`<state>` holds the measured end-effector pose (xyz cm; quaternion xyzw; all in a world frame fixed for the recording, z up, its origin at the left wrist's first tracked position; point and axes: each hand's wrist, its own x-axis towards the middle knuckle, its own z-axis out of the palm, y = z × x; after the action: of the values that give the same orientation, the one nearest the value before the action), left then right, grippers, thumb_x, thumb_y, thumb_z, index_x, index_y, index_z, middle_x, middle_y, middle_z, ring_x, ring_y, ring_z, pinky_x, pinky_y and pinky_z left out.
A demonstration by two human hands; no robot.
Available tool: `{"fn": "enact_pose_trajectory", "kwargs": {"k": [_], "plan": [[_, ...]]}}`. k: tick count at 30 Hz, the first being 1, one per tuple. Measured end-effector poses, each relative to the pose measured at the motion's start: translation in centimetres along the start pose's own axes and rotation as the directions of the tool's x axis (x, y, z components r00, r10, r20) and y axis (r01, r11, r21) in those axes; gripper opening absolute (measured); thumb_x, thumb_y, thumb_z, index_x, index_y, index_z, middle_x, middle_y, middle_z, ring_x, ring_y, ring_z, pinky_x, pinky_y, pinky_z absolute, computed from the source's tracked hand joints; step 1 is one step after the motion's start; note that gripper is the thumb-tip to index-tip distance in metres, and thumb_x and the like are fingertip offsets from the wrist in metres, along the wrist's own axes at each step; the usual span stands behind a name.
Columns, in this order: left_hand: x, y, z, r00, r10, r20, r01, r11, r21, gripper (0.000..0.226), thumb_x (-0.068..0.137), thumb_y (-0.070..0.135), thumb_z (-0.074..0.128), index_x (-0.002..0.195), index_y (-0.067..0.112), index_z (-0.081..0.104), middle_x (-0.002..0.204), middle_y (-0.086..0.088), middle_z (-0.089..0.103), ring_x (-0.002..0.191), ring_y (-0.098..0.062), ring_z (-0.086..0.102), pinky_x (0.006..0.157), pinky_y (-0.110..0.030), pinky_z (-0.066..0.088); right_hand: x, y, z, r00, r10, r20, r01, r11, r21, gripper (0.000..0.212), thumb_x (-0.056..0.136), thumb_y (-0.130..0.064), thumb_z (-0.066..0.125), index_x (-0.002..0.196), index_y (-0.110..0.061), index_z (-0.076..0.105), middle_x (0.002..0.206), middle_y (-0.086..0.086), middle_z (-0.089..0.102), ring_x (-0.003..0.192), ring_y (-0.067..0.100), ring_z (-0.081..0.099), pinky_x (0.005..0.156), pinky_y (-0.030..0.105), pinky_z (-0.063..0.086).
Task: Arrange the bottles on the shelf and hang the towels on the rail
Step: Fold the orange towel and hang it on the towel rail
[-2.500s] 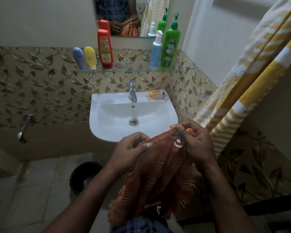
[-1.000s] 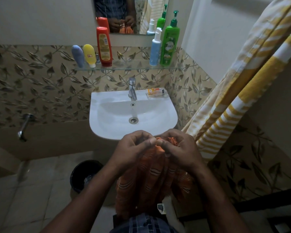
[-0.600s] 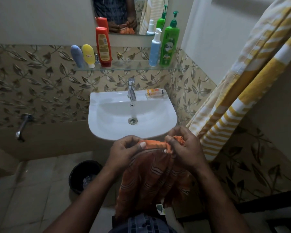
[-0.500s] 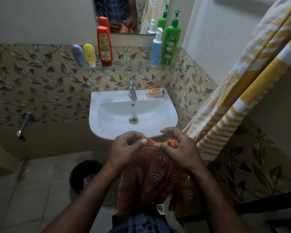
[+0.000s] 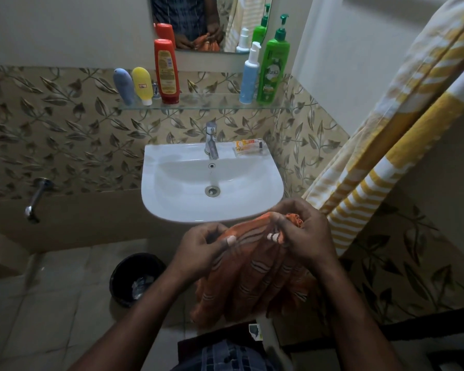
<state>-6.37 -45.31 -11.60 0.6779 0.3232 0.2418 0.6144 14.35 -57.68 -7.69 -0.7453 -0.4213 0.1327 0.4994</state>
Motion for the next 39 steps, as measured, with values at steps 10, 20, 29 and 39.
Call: {"fn": "enact_pose_trajectory", "kwargs": {"k": [10, 20, 29, 39], "plan": [[0.5, 1.1, 0.0, 0.995, 0.09, -0.033, -0.087, 0.993, 0.077, 0.021, 0.086, 0.044, 0.077, 0.088, 0.023, 0.075, 0.084, -0.008, 0.075, 0.078, -0.028, 0.072, 0.077, -0.057, 0.059, -1.5, -1.8, 2.7, 0.974, -0.017, 0.227, 0.056, 0.984, -0.167, 0.033, 0.077, -0.063, 0.072, 0.085, -0.031, 0.08, 0.076, -0.017, 0.075, 0.073, 0.003, 0.07, 0.072, 0.037, 0.058], [-0.5, -0.4, -0.6, 0.99, 0.082, -0.113, -0.081, 0.997, 0.014, 0.01, 0.09, 0.031, 0.078, 0.091, 0.021, 0.078, 0.088, -0.006, 0.079, 0.083, -0.022, 0.074, 0.079, -0.048, 0.06, -0.2, 1.0, 1.1, 0.998, 0.057, 0.01, -0.058, 0.992, 0.109, 0.008, 0.089, -0.023, 0.077, 0.091, -0.026, 0.071, 0.09, -0.002, 0.077, 0.081, 0.017, 0.075, 0.071, 0.044, 0.063], [0.3, 0.8, -0.7, 0.991, 0.118, -0.055, -0.111, 0.987, 0.115, 0.005, 0.091, 0.024, 0.08, 0.09, 0.02, 0.077, 0.085, -0.002, 0.078, 0.077, -0.01, 0.07, 0.074, -0.039, 0.059, -1.5, -0.7, 3.6, 0.983, 0.0, 0.182, 0.025, 0.991, -0.134, 0.014, 0.078, -0.047, 0.085, 0.084, -0.035, 0.08, 0.078, -0.021, 0.075, 0.074, -0.004, 0.068, 0.067, 0.016, 0.047], [-0.5, -0.5, -1.6, 0.989, 0.101, -0.107, -0.081, 0.981, 0.176, 0.015, 0.09, 0.036, 0.075, 0.089, 0.022, 0.078, 0.086, 0.0, 0.079, 0.083, -0.022, 0.076, 0.079, -0.049, 0.06, 0.3, 1.9, 2.0, 0.989, 0.099, 0.113, -0.12, 0.971, 0.205, 0.016, 0.075, -0.033, 0.075, 0.079, -0.019, 0.069, 0.084, 0.001, 0.077, 0.069, 0.014, 0.067, 0.068, 0.037, 0.053]]}}
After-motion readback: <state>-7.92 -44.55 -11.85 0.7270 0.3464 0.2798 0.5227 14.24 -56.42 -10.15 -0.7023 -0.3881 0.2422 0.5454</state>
